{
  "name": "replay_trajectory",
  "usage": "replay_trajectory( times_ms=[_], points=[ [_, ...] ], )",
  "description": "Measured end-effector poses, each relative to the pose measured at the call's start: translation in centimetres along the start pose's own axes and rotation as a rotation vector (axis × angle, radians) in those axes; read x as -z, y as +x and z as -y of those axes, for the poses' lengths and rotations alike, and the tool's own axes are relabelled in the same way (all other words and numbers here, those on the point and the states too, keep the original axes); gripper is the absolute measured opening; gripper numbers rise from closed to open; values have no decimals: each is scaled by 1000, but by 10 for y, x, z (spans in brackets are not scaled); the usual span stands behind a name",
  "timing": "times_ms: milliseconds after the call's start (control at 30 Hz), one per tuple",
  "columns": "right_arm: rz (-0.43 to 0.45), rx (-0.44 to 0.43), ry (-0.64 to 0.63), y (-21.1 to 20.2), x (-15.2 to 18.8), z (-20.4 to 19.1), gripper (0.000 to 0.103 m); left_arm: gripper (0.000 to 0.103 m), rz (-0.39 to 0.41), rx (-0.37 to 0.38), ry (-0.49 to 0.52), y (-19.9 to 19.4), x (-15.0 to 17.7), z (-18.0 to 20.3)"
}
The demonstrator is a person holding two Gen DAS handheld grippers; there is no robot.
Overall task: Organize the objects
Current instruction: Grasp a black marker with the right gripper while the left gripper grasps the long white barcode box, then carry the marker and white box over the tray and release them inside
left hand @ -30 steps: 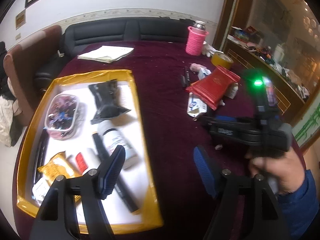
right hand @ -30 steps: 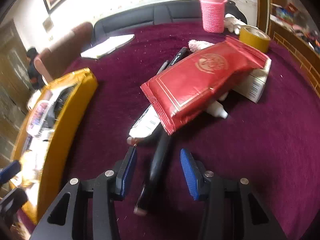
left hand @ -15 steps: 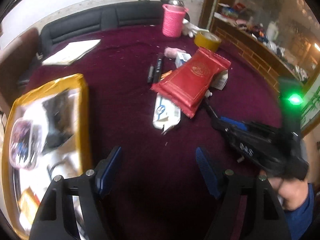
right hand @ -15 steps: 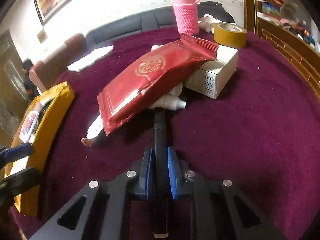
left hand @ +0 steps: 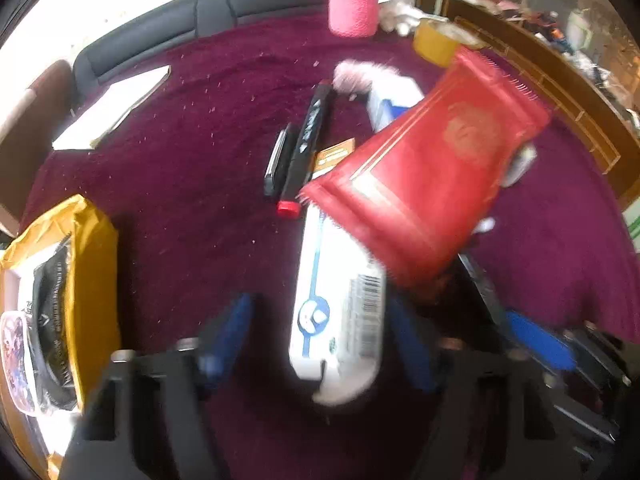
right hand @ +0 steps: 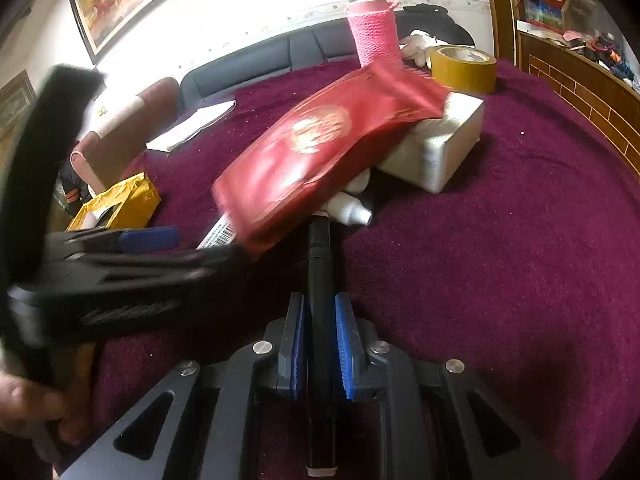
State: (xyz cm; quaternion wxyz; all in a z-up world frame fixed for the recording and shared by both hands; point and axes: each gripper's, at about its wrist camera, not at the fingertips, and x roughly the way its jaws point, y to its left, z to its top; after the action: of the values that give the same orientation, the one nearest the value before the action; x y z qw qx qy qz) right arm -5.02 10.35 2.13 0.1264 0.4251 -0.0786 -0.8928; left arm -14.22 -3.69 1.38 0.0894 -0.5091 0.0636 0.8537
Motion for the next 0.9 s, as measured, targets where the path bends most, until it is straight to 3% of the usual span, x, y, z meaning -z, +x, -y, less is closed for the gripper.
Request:
replay_trajectory(
  times_ms=[33, 133, 433, 633, 900],
  points=[
    [0, -2, 2, 0, 0, 0, 16, 43, 13, -6, -5, -2, 1, -1],
    [0, -3, 0, 0, 0, 0, 16, 20, 15, 7, -23, -10, 7, -6],
    [-15, -23, -88, 0, 6, -22, 16, 17, 33, 91, -89, -53, 79, -12],
    [-28, -73, -162, -2, 15, -45, 16, 17, 89, 69, -95, -75, 111, -12],
    [-22, -171, -137, -27, 40, -60, 17, 18, 189, 6, -58, -100, 135, -13]
  ],
)
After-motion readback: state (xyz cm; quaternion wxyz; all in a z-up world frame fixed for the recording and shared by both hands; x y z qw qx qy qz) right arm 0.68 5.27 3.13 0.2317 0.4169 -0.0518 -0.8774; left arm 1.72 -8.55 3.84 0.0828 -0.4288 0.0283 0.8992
